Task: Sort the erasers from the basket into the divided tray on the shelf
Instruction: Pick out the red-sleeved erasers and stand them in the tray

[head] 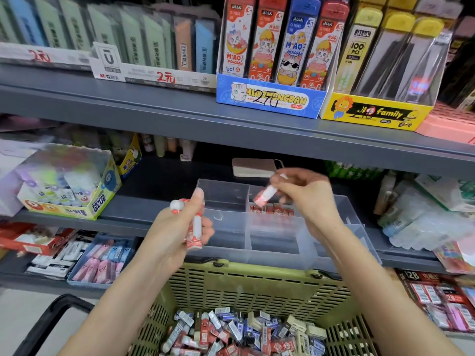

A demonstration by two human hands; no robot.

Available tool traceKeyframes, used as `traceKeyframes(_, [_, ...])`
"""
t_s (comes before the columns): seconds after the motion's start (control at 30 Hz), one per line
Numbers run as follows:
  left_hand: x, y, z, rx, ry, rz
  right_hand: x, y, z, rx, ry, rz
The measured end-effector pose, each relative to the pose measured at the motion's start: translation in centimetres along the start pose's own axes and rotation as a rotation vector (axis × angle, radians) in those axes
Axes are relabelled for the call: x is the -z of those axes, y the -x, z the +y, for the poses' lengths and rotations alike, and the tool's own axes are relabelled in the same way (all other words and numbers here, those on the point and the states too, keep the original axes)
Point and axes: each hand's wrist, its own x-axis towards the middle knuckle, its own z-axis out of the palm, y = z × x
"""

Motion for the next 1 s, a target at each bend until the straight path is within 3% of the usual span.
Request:
traceKeyframes(0.1, [0.9,-0.1,0.3,-0.034,0.044,0.037,0.3,-2.2,1.6,-0.046,0.218,0.08])
traceKeyframes(0.27, [1.5,-0.3,0.3,0.034,0.309,-0.01,-1.5,-3.2,3.9,-0.143,0.448,-0.132])
traceKeyframes(0.37, [1.5,-0.2,0.1,0.034,0.324,-0.049,-2.0,-3.5,4.1,-0.159,0.511,-0.171])
traceKeyframes(0.5, [1.4,-0.3,-0.4,-0.018,0.248,-0.116,-2.5,-3.7,3.8,-0.102,0.782,-0.236])
traceKeyframes(0.67, [1.4,-0.1,-1.0,-0.041,0.188,-0.131,-2.6,-3.9,3.7,-0.202,0.829,-0.263])
traceKeyframes(0.8, [1.5,0.0,-1.0,-0.065,0.204,-0.12,-2.8,-3.5,4.4,-0.191,0.527,-0.121])
traceKeyframes(1.0, [1.4,0.0,-1.2,-0.084,0.171,-0.119,-2.2,-3.4,4.1,-0.156,0.625,-0.269])
